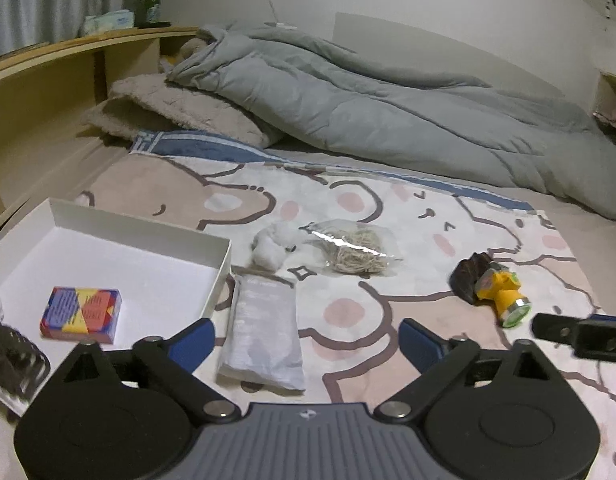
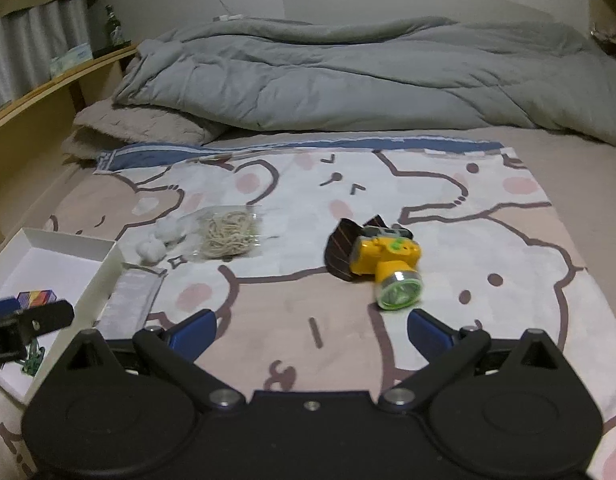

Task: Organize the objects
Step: 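Withdraw both tools and move the left tool toward the clear plastic packet, then close the left tool on the clear plastic packet while the right tool grasps the yellow headlamp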

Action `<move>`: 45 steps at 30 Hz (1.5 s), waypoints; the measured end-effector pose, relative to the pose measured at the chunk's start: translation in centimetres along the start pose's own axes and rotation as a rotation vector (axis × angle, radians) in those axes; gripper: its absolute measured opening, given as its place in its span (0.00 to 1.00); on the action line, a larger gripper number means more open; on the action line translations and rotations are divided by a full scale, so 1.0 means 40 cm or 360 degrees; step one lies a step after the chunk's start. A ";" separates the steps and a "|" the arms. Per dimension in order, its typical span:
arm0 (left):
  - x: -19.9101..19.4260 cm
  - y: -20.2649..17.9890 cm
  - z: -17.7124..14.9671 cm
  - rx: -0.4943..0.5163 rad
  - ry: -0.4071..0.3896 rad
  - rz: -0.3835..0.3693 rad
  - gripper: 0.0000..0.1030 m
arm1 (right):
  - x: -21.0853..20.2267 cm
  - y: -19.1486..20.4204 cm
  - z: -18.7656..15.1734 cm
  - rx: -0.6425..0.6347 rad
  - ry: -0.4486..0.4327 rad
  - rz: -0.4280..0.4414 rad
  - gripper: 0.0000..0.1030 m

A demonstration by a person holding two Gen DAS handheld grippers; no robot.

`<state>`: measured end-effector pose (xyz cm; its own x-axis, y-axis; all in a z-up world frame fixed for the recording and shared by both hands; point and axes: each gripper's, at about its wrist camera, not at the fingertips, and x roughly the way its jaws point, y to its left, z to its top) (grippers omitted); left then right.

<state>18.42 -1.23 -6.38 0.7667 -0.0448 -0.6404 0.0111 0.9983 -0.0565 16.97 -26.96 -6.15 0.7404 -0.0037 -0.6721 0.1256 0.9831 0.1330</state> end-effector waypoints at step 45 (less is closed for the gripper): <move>0.121 0.008 -0.169 -0.0320 0.0205 -0.0156 0.00 | 0.155 -0.146 -0.028 0.0263 0.0096 0.0010 0.85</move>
<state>17.79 -1.36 -14.66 0.6799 -0.1580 -0.7161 -0.0563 0.9624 -0.2658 20.08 -32.54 -11.93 0.7014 0.0184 -0.7125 0.2313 0.9397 0.2520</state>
